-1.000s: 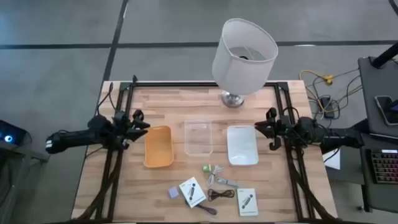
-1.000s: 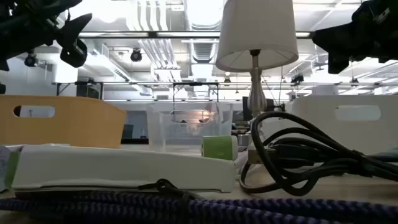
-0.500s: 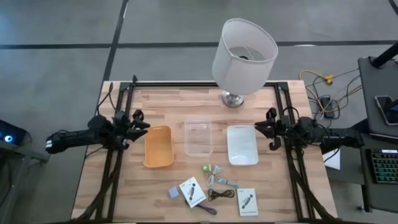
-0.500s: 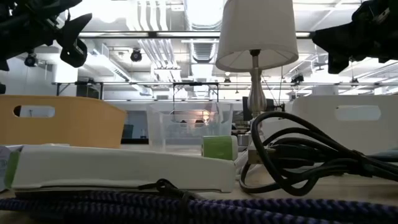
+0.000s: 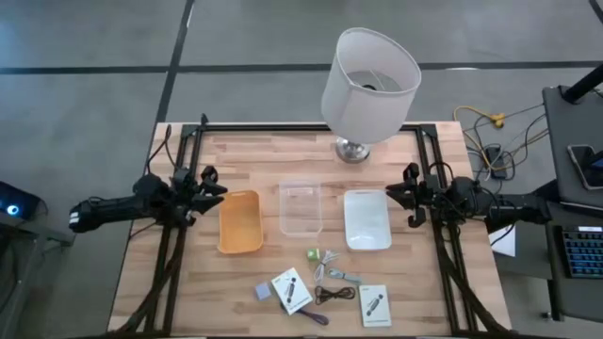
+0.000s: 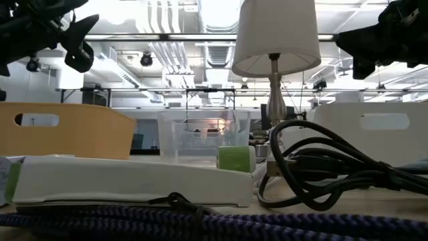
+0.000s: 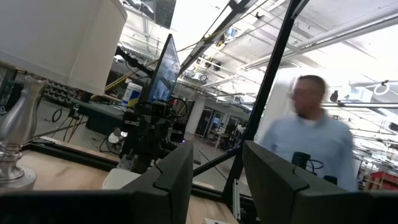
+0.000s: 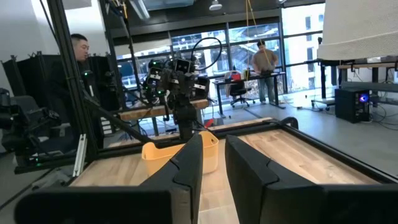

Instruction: Pick and place items into bin

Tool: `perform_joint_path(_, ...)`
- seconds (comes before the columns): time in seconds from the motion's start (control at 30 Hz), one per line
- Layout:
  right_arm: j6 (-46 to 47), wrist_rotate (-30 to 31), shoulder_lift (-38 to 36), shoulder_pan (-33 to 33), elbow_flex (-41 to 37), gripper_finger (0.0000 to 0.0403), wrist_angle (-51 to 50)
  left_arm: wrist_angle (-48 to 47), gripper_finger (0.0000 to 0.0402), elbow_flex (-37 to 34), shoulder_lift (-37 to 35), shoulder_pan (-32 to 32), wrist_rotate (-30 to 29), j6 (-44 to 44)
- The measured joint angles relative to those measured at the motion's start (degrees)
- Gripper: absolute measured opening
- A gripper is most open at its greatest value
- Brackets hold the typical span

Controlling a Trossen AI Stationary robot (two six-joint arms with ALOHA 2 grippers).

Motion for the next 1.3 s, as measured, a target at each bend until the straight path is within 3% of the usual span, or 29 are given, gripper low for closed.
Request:
perform_joint_path(0.8, 0.06, 0.0, 0.0, 0.01, -0.01, 0.0059, 0.27, 0.0, 0.0125, 0.0, 0.0, 0.0, 0.0, 0.01)
perform_joint_path(0.87, 6.27, -0.24, 0.08, 0.02, -0.01, 0.0059, 2.86, -0.01, 0.0125, 0.0, 0.01, 0.0, 0.0, -0.01)
perform_joint_path(0.93, 21.63, -0.44, -0.02, 0.0, 0.05, 0.0059, 5.07, 0.0, 0.0125, 0.0, 0.0, 0.0, 0.0, 0.0)
perform_joint_path(1.0, 30.32, -2.05, 0.69, 0.06, 0.05, 0.0059, 5.0, 0.01, 0.0125, 0.0, 0.0, 0.0, 0.0, -0.01)
perform_joint_path(1.1, 33.69, -4.31, 4.11, 1.16, 0.02, 0.0059, 4.98, 0.01, 0.0125, 0.0, 0.01, 0.0, 0.0, -0.01)
perform_joint_path(1.17, 38.09, -5.07, 8.08, 1.96, -0.01, 0.0059, 10.19, -0.04, 0.0125, 0.0, 0.02, 0.0, 0.0, 0.54)
perform_joint_path(1.3, 39.91, -7.02, 17.63, 4.6, 3.62, 0.0059, 20.86, -0.17, 0.0125, 0.0, 0.02, 0.0, 0.0, 11.95)
